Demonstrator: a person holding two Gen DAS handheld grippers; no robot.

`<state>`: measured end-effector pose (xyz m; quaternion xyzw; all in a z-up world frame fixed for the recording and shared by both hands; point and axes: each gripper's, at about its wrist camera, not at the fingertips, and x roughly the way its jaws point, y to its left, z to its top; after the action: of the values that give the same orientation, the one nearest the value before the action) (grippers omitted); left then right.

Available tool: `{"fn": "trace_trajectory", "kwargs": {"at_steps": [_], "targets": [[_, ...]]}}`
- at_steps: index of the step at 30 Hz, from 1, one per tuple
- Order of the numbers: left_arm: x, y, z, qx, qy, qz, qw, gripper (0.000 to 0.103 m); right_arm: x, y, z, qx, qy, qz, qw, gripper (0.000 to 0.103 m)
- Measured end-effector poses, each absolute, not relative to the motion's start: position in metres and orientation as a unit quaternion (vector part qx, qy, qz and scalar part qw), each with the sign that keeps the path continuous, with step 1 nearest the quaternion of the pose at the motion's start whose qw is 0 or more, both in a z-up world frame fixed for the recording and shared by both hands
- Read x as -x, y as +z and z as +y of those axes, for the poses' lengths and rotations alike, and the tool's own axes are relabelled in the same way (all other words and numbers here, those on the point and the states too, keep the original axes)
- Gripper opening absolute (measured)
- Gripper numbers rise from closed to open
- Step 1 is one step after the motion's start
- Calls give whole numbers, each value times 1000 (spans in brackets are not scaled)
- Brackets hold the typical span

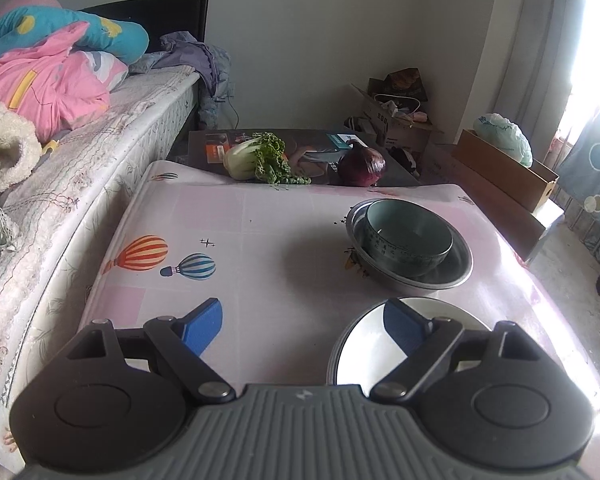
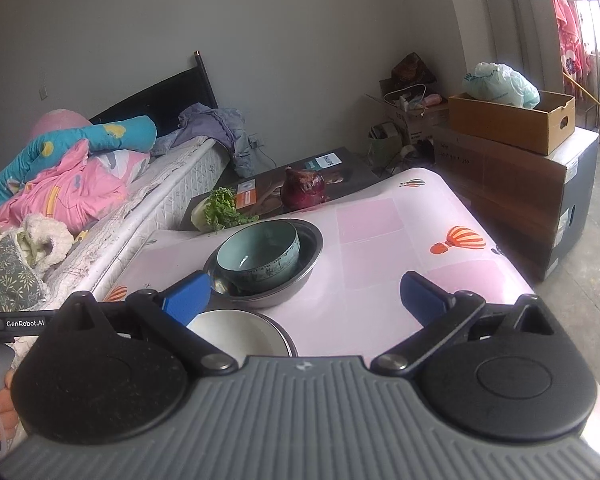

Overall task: Organize plates and bowls
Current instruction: 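Move both tools toward the steel bowl holding the green bowl, then close both tools on the rim of the steel bowl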

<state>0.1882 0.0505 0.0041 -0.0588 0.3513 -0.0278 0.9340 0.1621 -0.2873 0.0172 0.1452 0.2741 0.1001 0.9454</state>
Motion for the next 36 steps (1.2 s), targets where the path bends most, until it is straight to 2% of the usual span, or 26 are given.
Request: {"fn": "trace_trajectory", "kwargs": {"at_steps": [7,11,14,16,18,19,24,33,36], "targets": [[-239,2,50,74,-41,371,925,86,-217,-3,-289,-171,119,314,926,100],[-268,-4,43,81,-58,389,916,82,-253,-15,-290,-195,128,342,910,94],[-292,-11,38,95,-69,406,906,72,-277,-23,-287,-205,132,358,901,87],[-305,-16,37,105,-76,415,900,65,-293,-30,-284,-210,134,370,895,77],[-315,-20,35,112,-83,423,895,59,-306,-36,-280,-217,133,382,889,72],[-320,-22,34,117,-85,428,892,57,-313,-39,-279,-221,133,387,885,67],[-338,-35,31,136,-91,445,880,50,-337,-52,-275,-227,132,403,877,53],[-362,-57,35,185,-93,472,857,24,-358,-71,-272,-230,129,424,866,34],[-368,-62,37,199,-93,477,851,20,-364,-77,-270,-233,130,432,862,28]]}}
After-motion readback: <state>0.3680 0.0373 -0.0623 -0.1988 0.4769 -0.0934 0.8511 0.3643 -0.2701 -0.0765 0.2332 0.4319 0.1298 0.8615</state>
